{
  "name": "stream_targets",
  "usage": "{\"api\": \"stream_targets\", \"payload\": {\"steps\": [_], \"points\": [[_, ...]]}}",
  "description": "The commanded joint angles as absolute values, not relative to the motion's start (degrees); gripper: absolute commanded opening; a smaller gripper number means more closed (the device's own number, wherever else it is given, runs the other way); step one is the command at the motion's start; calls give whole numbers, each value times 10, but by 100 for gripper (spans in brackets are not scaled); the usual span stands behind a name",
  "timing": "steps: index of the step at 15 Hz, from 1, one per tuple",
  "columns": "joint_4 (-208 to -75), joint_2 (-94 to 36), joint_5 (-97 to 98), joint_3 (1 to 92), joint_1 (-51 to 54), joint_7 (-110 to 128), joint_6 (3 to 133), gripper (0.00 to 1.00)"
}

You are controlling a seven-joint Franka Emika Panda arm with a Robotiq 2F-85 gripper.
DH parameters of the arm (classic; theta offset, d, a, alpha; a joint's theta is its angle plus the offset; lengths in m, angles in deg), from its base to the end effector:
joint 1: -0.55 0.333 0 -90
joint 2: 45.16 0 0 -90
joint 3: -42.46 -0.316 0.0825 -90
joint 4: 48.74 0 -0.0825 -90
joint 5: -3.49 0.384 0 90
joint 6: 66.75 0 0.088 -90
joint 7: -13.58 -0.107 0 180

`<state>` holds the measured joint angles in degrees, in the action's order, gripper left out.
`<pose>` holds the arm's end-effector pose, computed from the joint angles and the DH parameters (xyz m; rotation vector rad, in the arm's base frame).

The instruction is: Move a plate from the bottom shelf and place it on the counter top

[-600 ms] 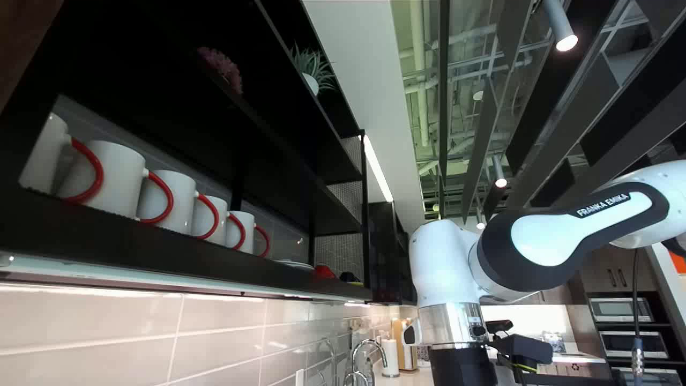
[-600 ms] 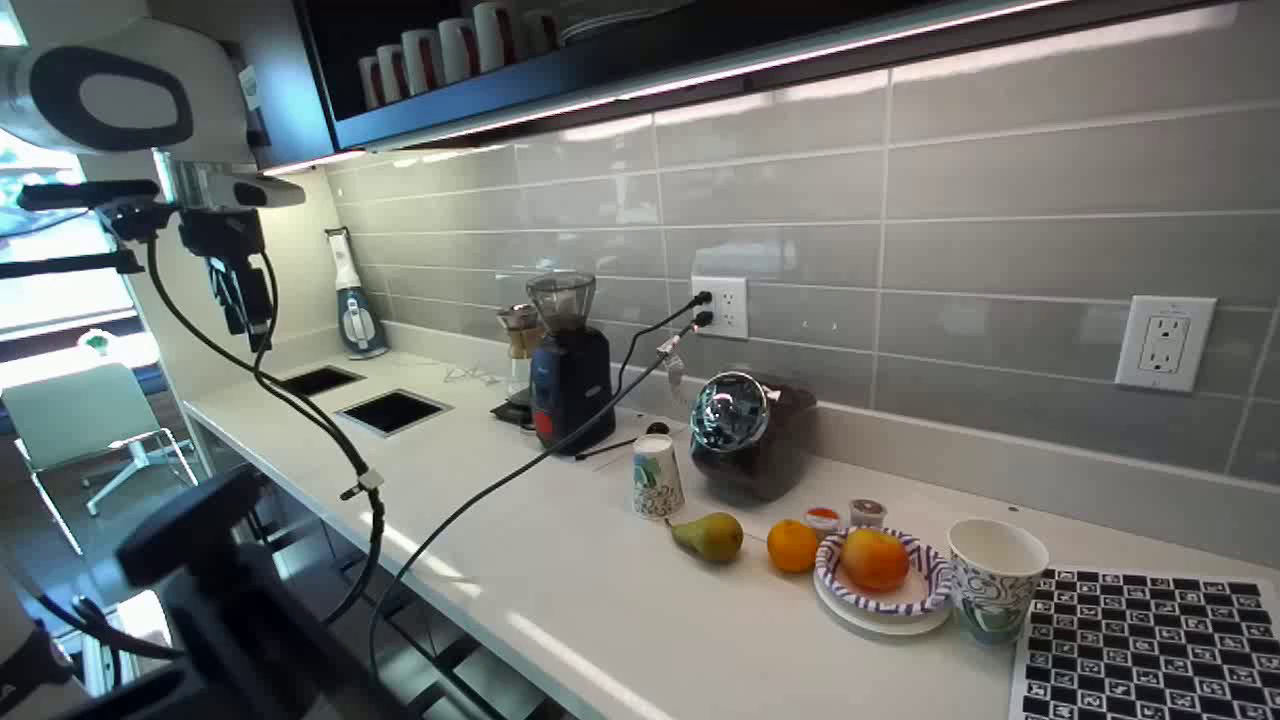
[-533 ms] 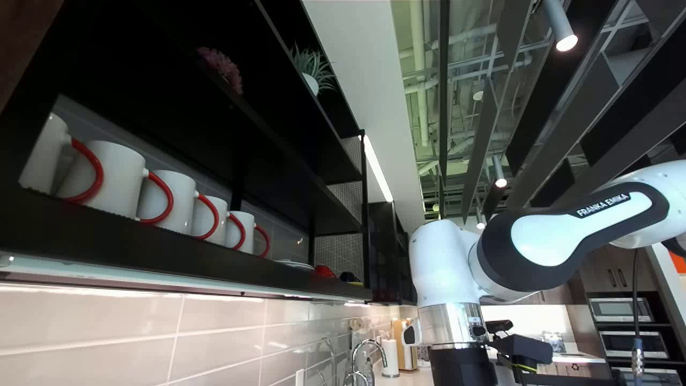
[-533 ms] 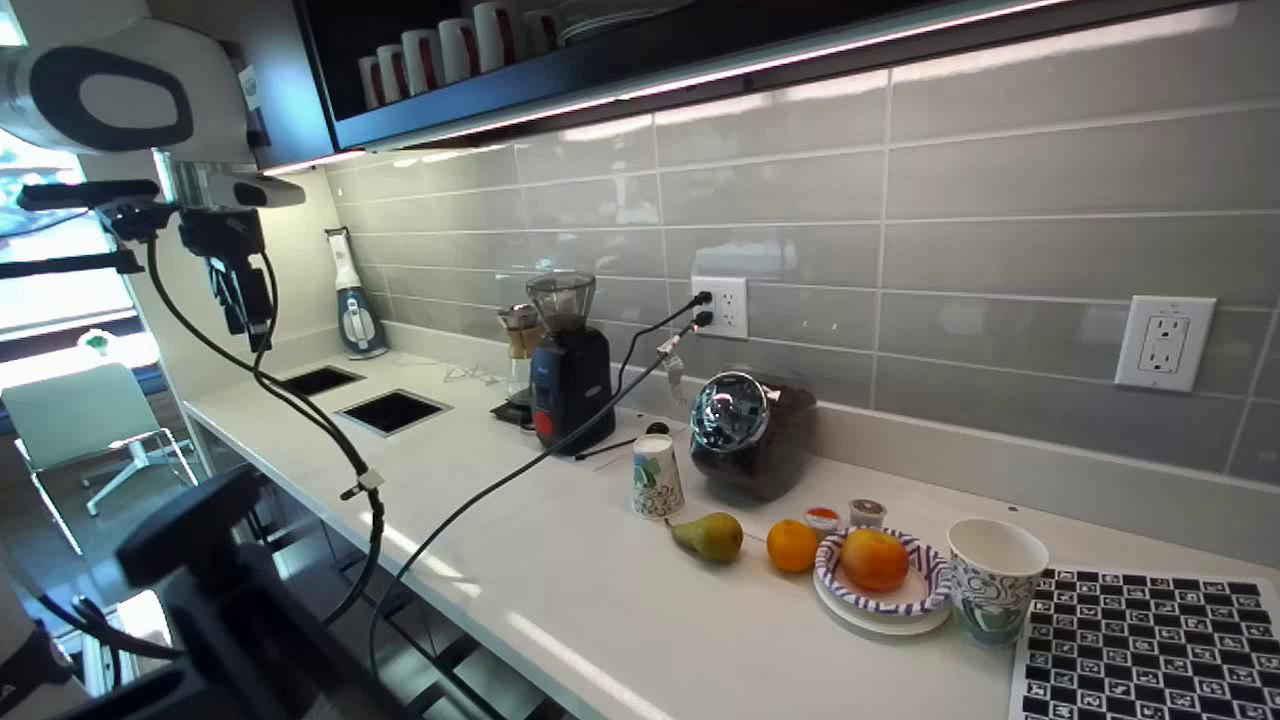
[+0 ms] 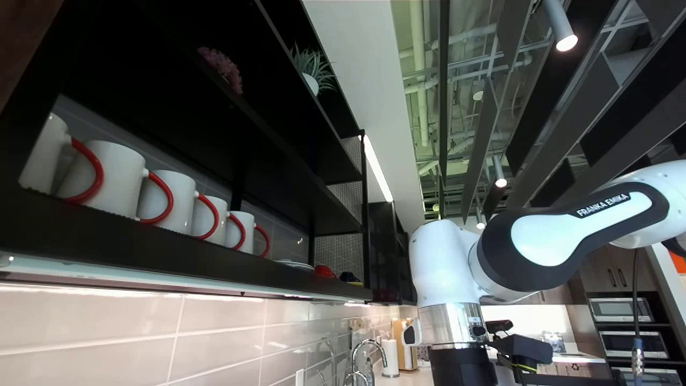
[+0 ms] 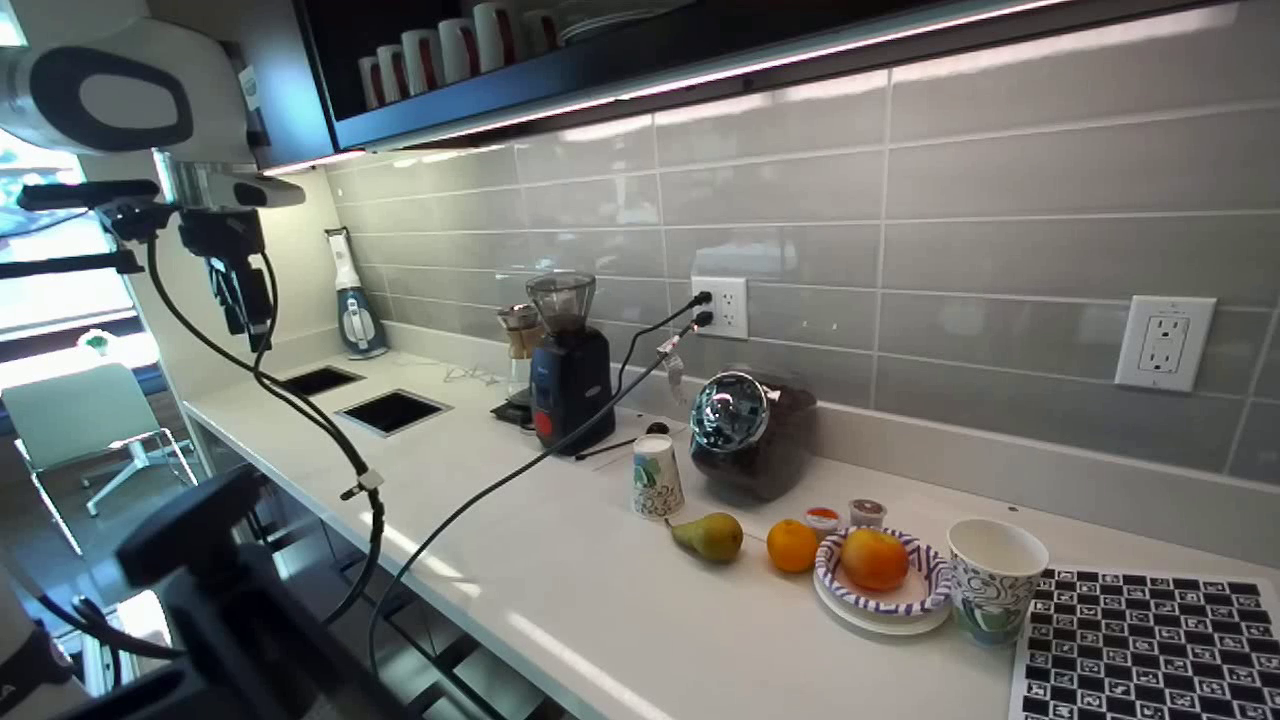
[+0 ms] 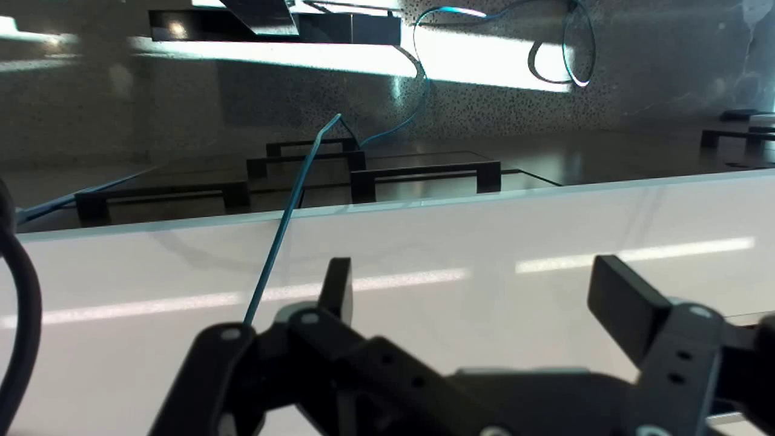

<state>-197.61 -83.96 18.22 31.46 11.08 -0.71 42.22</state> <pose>0.3130 0.1450 0.4640 -3.0300 0.0057 0.0864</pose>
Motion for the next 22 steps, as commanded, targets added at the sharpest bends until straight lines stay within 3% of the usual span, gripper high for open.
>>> {"api": "stream_targets", "payload": {"steps": [1,5,11,12,22], "points": [[-1971,-864,153,310,80,-32,410,100],[-1910,-923,58,329,24,-34,375,100],[-1718,-897,-60,338,-48,-21,376,100],[-1785,-926,-35,340,-27,-23,391,100],[-1781,-923,-37,340,-28,-22,387,100]]}}
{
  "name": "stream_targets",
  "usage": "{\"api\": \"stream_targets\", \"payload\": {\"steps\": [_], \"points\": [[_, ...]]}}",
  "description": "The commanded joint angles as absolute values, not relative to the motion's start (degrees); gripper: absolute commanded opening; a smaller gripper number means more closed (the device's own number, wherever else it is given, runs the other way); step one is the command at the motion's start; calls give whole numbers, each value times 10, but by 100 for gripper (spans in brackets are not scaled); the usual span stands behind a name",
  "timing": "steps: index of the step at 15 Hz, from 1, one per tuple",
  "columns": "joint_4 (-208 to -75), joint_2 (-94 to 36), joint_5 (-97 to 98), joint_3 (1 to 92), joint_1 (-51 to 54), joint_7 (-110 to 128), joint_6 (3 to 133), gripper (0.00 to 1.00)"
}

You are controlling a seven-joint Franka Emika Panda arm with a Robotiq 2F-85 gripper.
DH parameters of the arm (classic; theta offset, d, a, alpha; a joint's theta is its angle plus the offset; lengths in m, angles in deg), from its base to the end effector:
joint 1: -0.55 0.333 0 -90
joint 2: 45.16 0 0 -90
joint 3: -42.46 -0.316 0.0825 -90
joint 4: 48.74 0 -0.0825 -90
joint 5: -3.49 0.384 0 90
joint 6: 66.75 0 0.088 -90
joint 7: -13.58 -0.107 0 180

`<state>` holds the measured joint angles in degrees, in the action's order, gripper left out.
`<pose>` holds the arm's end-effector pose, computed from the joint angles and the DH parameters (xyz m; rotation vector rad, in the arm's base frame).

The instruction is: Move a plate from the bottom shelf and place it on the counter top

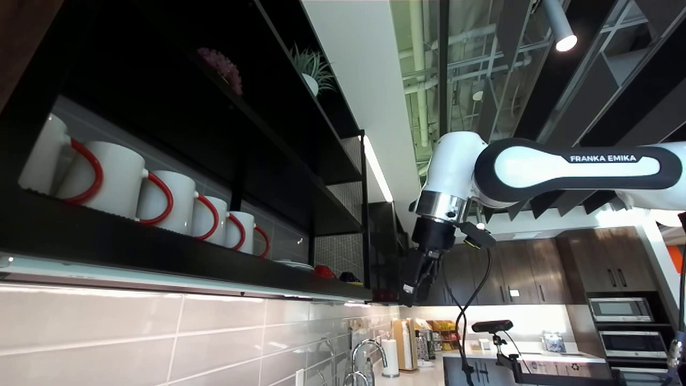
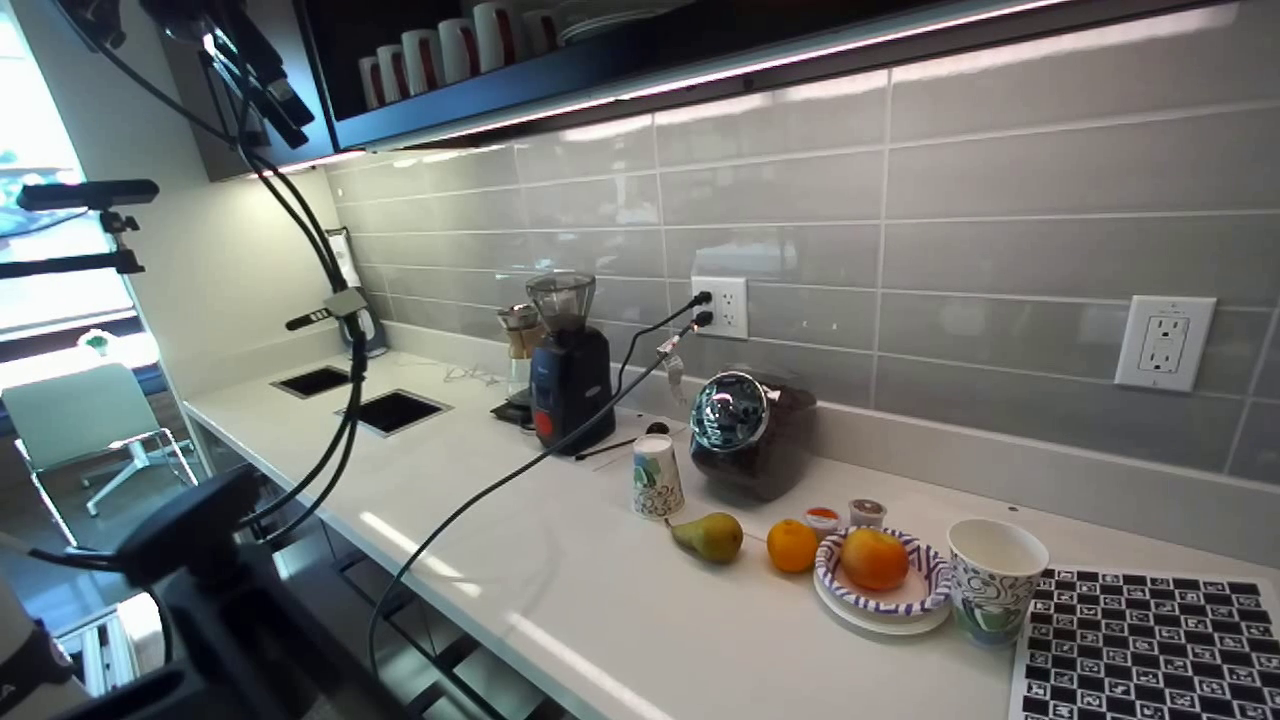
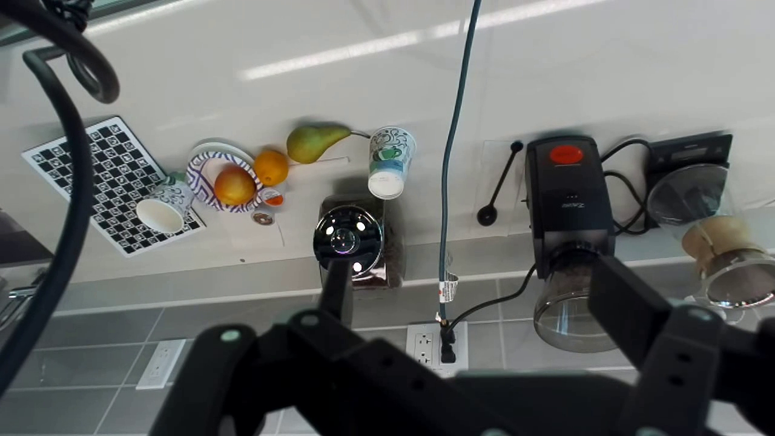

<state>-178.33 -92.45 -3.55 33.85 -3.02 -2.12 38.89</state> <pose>0.3169 0.0409 0.6756 2.8919 -0.2936 0.6395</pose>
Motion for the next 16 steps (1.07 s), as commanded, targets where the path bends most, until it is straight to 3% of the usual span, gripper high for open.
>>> {"api": "stream_targets", "payload": {"steps": [1,16], "points": [[-1781,-923,-37,340,-28,-22,387,100],[-1682,-867,-163,343,-64,15,479,100]]}}
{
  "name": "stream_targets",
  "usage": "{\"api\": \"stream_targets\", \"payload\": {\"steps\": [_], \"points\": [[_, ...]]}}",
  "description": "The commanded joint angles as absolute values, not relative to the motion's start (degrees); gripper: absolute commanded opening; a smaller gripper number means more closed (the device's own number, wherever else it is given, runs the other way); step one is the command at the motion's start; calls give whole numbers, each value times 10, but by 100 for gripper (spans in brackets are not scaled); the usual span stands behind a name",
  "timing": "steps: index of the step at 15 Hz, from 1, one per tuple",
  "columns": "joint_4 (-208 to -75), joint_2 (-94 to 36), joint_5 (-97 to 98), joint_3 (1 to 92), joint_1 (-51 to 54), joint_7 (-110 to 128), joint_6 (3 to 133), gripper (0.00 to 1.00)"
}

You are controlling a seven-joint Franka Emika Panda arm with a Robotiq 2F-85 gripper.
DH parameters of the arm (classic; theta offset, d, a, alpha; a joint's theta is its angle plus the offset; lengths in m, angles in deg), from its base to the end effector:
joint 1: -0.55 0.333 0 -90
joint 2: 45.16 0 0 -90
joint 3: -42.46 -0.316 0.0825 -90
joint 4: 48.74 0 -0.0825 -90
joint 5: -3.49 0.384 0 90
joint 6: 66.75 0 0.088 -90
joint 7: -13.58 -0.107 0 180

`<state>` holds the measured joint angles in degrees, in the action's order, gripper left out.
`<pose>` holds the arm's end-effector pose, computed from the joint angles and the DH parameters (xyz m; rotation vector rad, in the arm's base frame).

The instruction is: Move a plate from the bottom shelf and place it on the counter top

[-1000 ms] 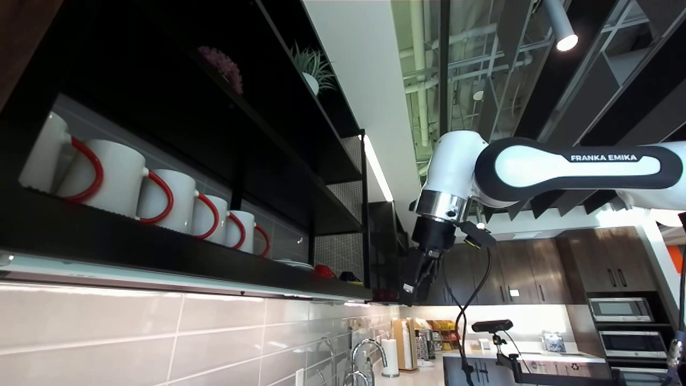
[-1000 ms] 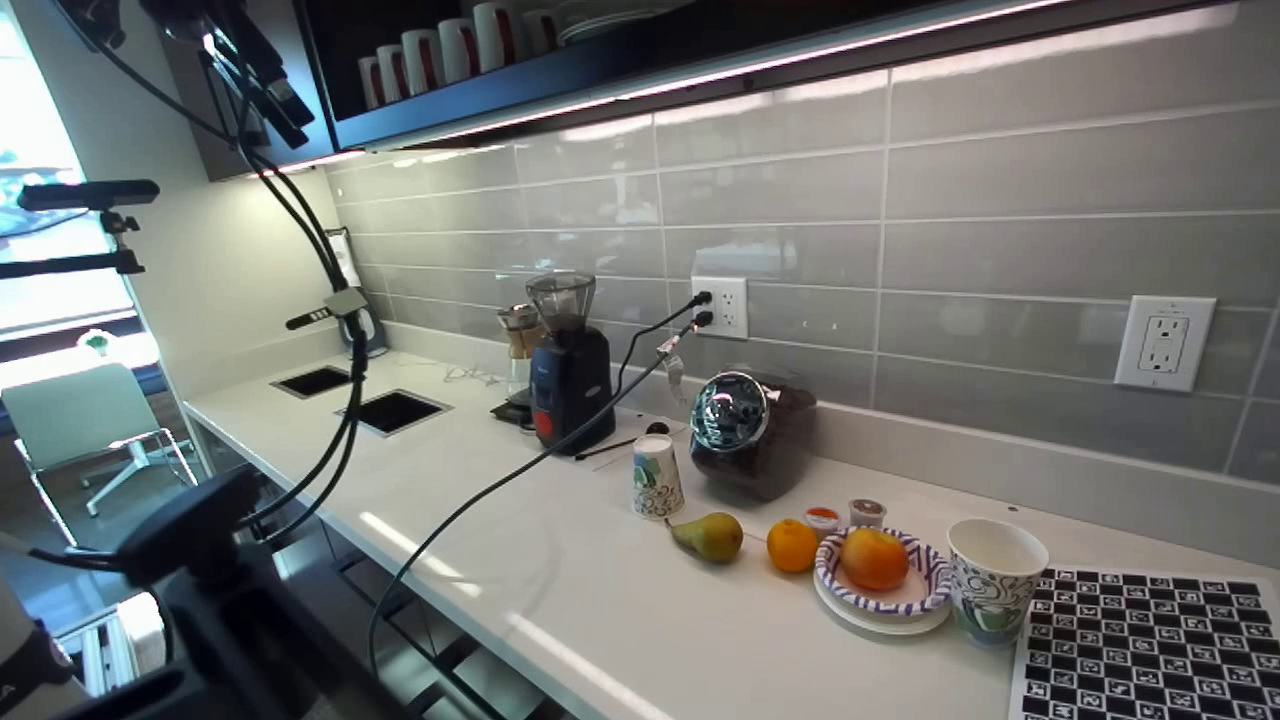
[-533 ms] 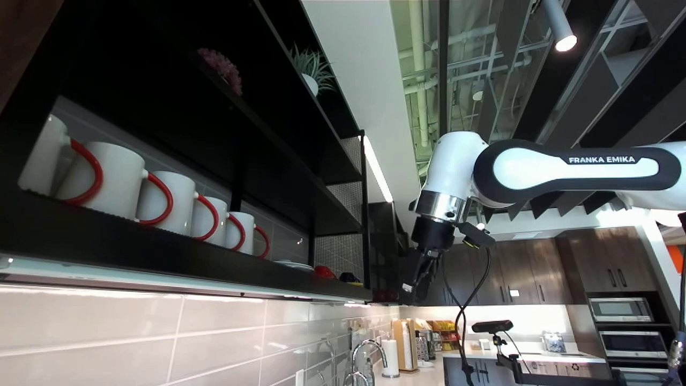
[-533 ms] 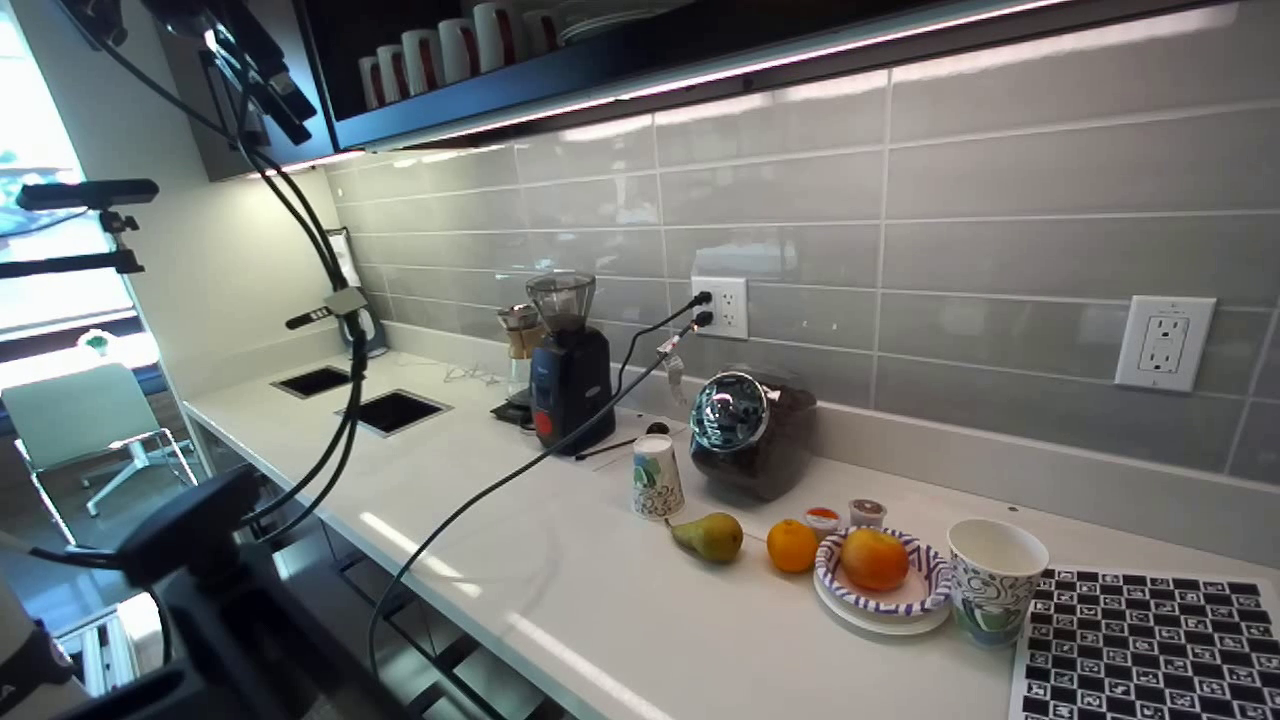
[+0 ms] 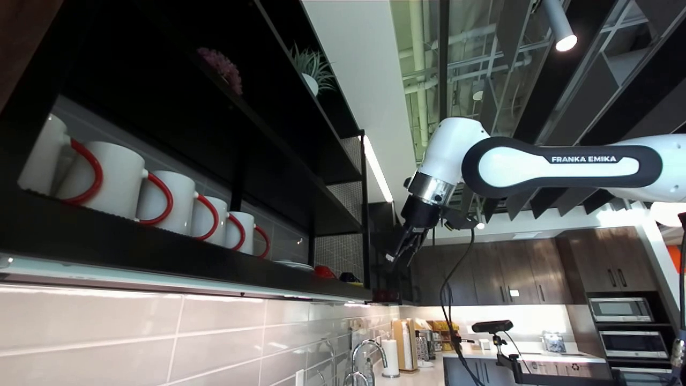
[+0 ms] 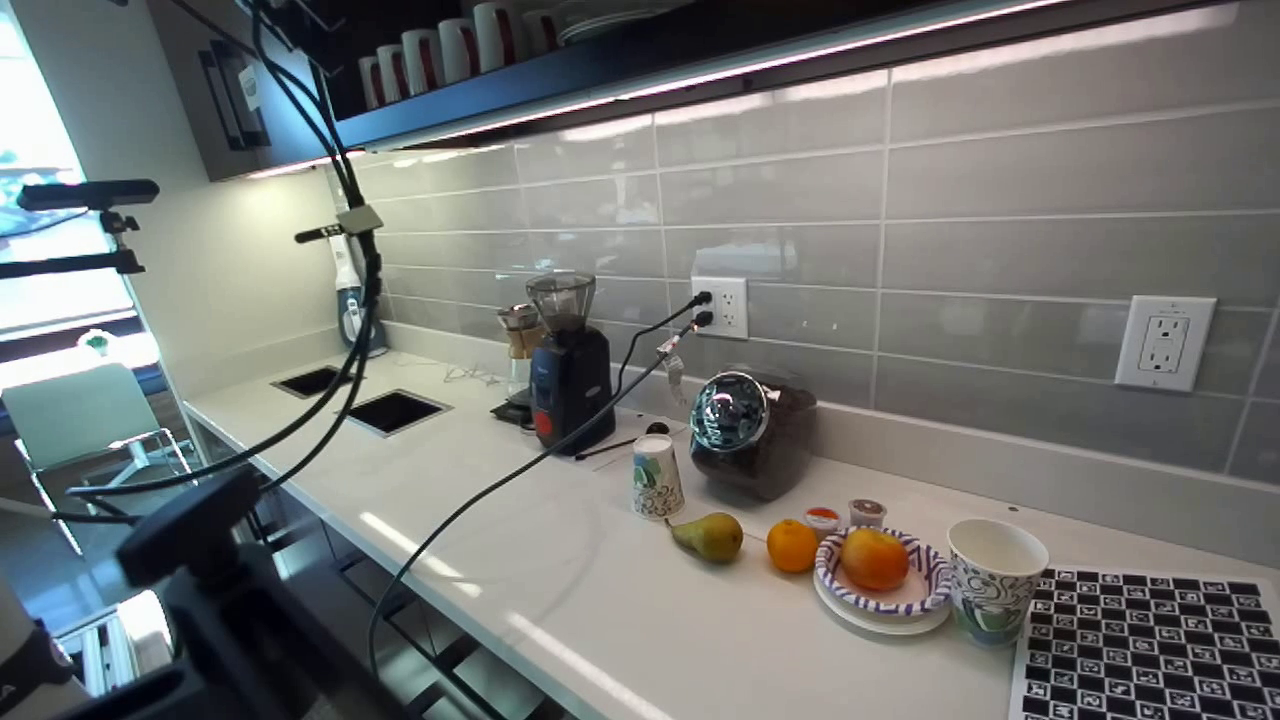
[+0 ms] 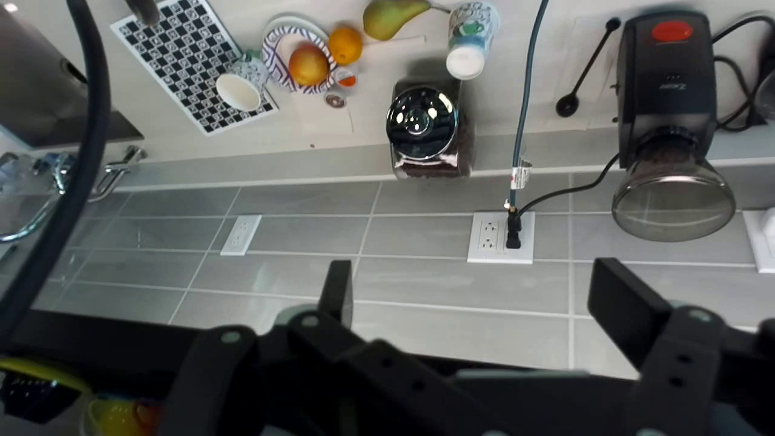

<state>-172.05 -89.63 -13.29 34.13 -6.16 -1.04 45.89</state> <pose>0.3328 0.0176 0.7324 2.6730 -0.2756 0.8732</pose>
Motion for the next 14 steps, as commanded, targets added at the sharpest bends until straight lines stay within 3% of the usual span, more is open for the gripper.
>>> {"api": "stream_targets", "payload": {"steps": [1,10,11,14], "points": [[-1674,-860,-173,345,-64,26,488,100],[-1531,-716,-230,390,-59,186,576,100],[-1580,-758,-217,391,-55,165,578,100],[-1548,-723,-219,394,-54,175,578,100]]}}
